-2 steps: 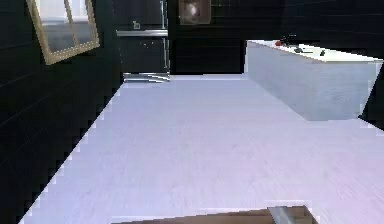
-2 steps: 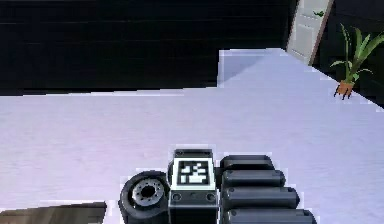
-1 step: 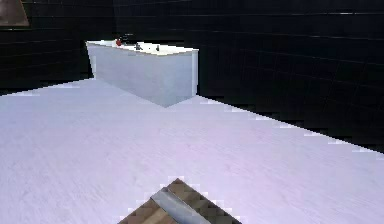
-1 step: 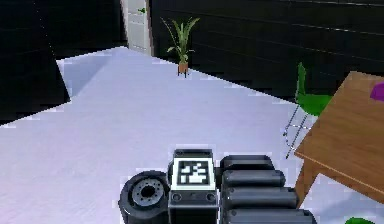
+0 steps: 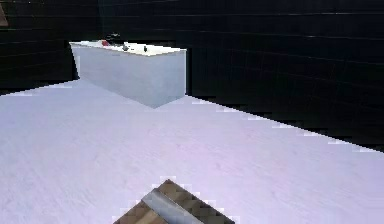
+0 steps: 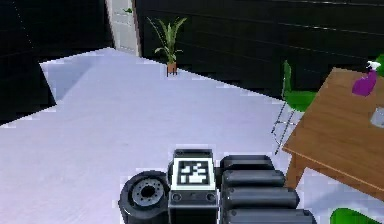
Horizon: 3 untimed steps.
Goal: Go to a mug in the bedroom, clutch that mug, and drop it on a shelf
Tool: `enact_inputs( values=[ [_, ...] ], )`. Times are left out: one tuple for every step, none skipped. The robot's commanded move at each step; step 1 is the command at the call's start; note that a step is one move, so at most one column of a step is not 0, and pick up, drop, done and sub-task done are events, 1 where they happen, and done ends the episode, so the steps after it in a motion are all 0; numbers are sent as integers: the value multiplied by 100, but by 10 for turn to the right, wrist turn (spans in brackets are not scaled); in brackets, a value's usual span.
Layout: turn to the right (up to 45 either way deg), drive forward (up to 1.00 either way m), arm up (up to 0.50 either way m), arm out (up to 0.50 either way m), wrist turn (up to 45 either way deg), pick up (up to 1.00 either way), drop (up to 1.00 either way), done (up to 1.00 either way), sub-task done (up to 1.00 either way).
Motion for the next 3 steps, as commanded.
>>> enact_inputs(
  values=[
    [-450, 0, 0, 0, 0, 0, 0, 0, 0],
    [-450, 0, 0, 0, 0, 0, 0, 0, 0],
    [-450, 0, 0, 0, 0, 0, 0, 0, 0]
  ],
)
